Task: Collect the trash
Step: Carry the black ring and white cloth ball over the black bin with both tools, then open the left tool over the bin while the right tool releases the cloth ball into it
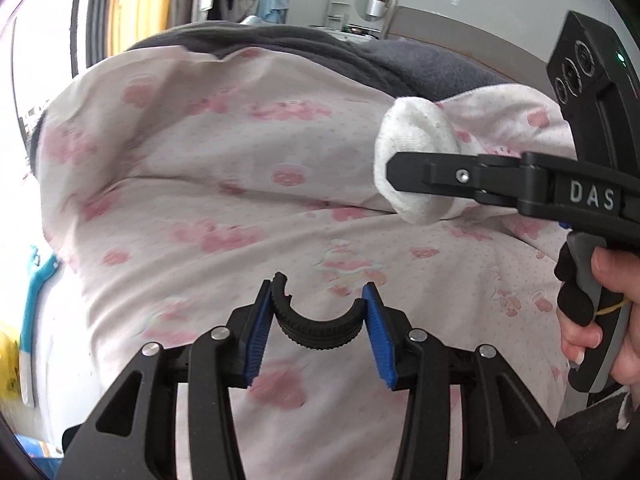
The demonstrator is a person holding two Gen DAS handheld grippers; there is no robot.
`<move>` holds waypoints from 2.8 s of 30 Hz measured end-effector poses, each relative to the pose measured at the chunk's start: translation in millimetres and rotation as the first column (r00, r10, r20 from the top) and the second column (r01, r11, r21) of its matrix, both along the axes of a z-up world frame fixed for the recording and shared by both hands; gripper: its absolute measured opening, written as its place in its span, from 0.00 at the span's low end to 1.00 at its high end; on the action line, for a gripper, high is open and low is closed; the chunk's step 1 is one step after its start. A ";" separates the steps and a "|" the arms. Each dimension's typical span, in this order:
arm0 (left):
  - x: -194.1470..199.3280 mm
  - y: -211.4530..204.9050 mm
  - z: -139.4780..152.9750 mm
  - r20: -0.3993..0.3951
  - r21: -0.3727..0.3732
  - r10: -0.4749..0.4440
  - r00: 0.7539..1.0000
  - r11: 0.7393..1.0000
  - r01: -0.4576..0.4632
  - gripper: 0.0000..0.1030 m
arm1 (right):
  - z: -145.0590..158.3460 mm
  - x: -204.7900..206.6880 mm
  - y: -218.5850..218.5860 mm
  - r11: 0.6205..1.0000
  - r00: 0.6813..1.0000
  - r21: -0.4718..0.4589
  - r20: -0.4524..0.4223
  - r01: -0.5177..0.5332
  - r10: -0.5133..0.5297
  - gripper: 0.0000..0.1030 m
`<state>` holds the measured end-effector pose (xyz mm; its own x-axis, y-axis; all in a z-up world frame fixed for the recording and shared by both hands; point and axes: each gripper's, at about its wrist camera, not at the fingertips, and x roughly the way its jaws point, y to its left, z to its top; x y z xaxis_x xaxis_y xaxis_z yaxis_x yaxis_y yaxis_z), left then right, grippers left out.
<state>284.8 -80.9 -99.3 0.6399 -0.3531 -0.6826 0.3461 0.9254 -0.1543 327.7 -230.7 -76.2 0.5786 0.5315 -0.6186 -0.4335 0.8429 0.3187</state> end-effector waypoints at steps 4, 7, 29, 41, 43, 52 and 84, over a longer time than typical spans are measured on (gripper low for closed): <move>-9.9 23.0 5.2 0.007 0.004 0.045 0.999 0.999 -0.046 0.46 | 2.9 -10.3 19.0 1.000 1.000 -0.004 0.006 -0.023 0.023 0.55; -17.8 44.6 6.5 0.000 -0.008 0.099 0.995 0.995 -0.099 0.46 | 4.1 -17.4 33.5 0.999 0.999 -0.009 0.009 -0.041 0.041 0.55; -49.3 161.6 -3.4 -0.110 0.008 0.325 0.939 0.945 -0.326 0.47 | 10.8 -60.0 138.9 0.972 0.973 -0.068 0.038 -0.227 0.229 0.54; -59.4 193.2 -19.4 -0.162 0.045 0.342 0.926 0.940 -0.340 0.47 | 7.9 -66.2 183.1 0.955 0.956 -0.062 0.029 -0.290 0.293 0.55; -61.9 201.9 -21.6 -0.171 0.047 0.344 0.923 0.939 -0.341 0.47 | 6.3 -67.8 191.2 0.951 0.952 -0.064 0.026 -0.303 0.305 0.54; -70.8 241.4 -42.5 -0.254 0.073 0.391 0.885 0.920 -0.385 0.47 | -8.3 -75.8 226.5 0.933 0.936 -0.086 -0.004 -0.350 0.351 0.55; -119.1 315.0 -44.4 -0.331 0.039 0.436 0.837 0.892 -0.450 0.74 | -43.1 -89.8 308.8 0.897 0.900 -0.102 -0.132 -0.430 0.416 0.55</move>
<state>165.6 234.1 -143.7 0.4814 -0.1154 -0.8689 -0.1751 0.9587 -0.2243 237.9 78.0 -119.3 0.2450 0.6258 -0.7405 -0.7281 0.6231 0.2857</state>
